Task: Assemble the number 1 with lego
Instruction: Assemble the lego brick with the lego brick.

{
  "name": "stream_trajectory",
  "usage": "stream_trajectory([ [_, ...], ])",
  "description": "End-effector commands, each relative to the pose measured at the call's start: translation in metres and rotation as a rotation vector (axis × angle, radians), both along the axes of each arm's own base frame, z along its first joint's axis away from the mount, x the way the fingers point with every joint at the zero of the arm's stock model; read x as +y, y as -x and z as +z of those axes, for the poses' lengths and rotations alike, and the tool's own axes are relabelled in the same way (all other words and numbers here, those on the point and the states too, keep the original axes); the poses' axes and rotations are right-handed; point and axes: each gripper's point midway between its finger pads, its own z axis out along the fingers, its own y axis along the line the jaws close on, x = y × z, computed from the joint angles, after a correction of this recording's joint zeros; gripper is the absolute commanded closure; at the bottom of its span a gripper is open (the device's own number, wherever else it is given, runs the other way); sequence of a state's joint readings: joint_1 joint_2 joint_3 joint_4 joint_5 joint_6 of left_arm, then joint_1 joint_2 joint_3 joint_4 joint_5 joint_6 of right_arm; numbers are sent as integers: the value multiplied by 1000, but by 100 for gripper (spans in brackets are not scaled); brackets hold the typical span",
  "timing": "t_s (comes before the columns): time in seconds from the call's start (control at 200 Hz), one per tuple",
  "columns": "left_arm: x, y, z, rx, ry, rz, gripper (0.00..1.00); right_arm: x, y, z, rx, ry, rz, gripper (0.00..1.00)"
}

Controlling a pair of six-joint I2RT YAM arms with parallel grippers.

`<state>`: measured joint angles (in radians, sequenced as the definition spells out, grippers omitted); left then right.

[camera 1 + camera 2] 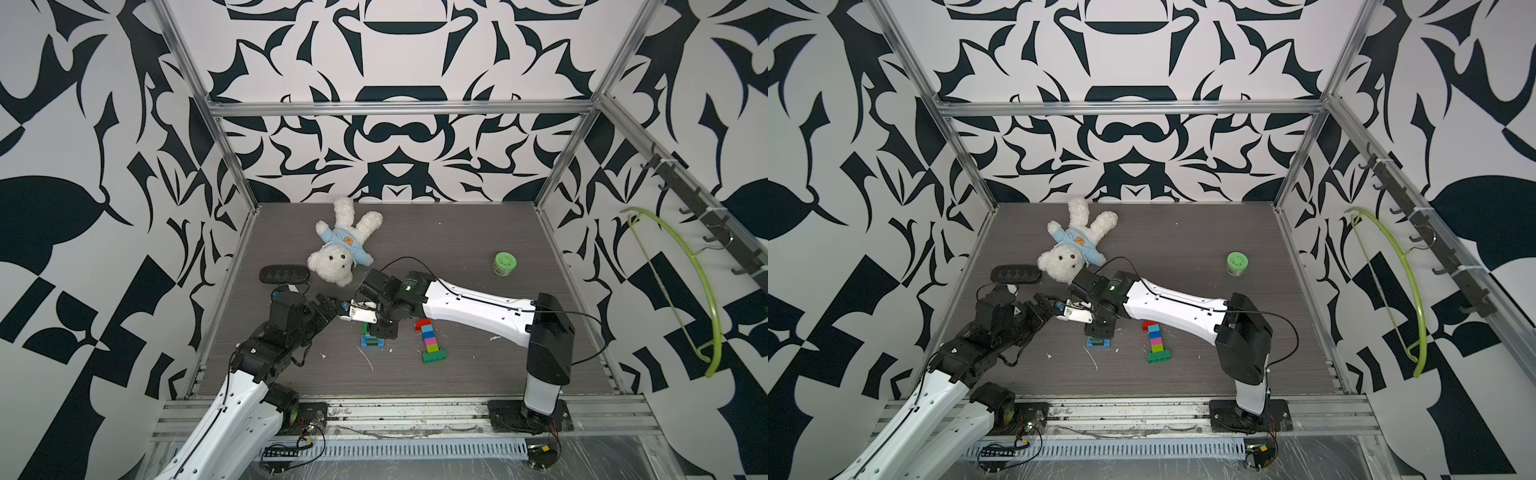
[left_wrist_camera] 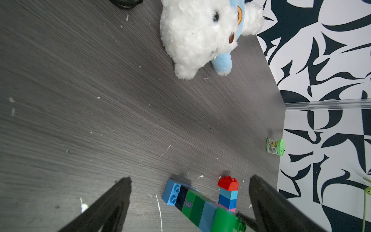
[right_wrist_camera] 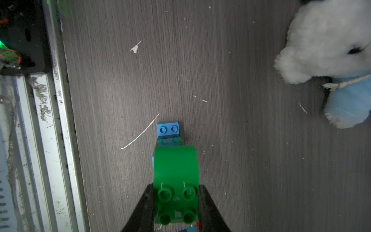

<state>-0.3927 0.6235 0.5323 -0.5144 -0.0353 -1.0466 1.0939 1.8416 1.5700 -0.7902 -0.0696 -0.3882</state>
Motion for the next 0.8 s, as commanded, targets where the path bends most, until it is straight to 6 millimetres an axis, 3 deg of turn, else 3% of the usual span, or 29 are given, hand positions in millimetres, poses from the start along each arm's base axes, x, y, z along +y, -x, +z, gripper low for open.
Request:
stream_trajectory([
  [0.0, 3, 3, -7, 19, -10, 9, 3, 6, -5, 14, -35, -21, 7, 85],
  [0.43, 3, 3, -9, 18, -10, 7, 3, -4, 18, 2, 65, 36, 108, 85],
  [0.795, 3, 5, -8, 12, -10, 1, 3, -5, 11, -21, 67, 110, 167, 86],
])
